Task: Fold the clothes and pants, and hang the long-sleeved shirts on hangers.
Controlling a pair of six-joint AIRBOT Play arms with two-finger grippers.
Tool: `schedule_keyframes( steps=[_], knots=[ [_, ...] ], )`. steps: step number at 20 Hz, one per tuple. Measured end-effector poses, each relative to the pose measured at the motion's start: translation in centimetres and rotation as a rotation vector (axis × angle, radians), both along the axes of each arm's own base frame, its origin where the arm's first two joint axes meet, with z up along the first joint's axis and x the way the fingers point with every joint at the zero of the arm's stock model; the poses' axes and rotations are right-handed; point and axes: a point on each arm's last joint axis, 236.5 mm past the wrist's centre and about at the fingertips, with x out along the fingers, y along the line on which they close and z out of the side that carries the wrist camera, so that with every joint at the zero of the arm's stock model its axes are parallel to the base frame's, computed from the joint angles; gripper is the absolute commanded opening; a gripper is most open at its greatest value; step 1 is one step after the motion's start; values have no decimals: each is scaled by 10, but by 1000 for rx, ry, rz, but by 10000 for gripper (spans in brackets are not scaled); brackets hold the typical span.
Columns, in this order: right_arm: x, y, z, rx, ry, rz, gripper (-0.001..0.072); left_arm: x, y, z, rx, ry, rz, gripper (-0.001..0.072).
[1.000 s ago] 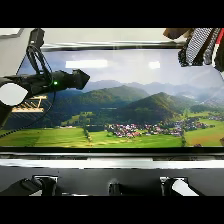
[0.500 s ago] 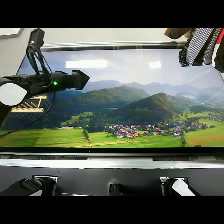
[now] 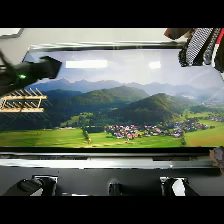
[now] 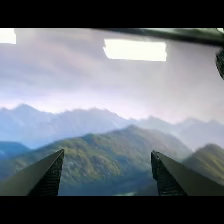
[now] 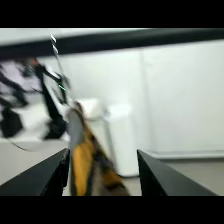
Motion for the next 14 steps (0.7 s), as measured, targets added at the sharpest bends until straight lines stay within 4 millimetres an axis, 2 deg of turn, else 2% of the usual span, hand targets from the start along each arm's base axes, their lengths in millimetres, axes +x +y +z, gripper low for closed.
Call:
schedule_keyframes(
  steps=[1, 2, 4, 5, 7, 9, 10, 12, 13, 14],
  knots=[
    [11, 8, 7, -20, -36, 72, 349, -2, 9, 7, 1, -18, 22, 610],
    [31, 16, 12, -34, -65, 173, 347, -4, 17, 13, -1, -32, 41, 610],
    [90, 30, 8, -10, -78, 419, 330, -6, 27, 20, 0, -50, 62, 607],
    [123, 39, 2, 12, -72, 551, 244, -7, 29, 22, -1, -55, 69, 606],
    [204, 72, -21, 72, -12, 869, 126, -8, 33, 22, 2, -58, 79, 600],
    [274, 116, -57, 127, 112, 1137, 36, -8, 35, 20, 3, -52, 83, 597],
    [307, 143, -83, 154, 201, 1254, 36, -7, 35, 18, 6, -49, 85, 531],
    [360, 200, -145, 204, 420, 1431, 35, -7, 37, 14, 14, -41, 88, 135],
    [378, 228, -179, 226, 544, 1492, 35, -7, 38, 11, 22, -34, 89, 29],
    [391, 255, -213, 240, 675, 1538, 34, -7, 39, 7, 35, -24, 91, 29]
  ],
)
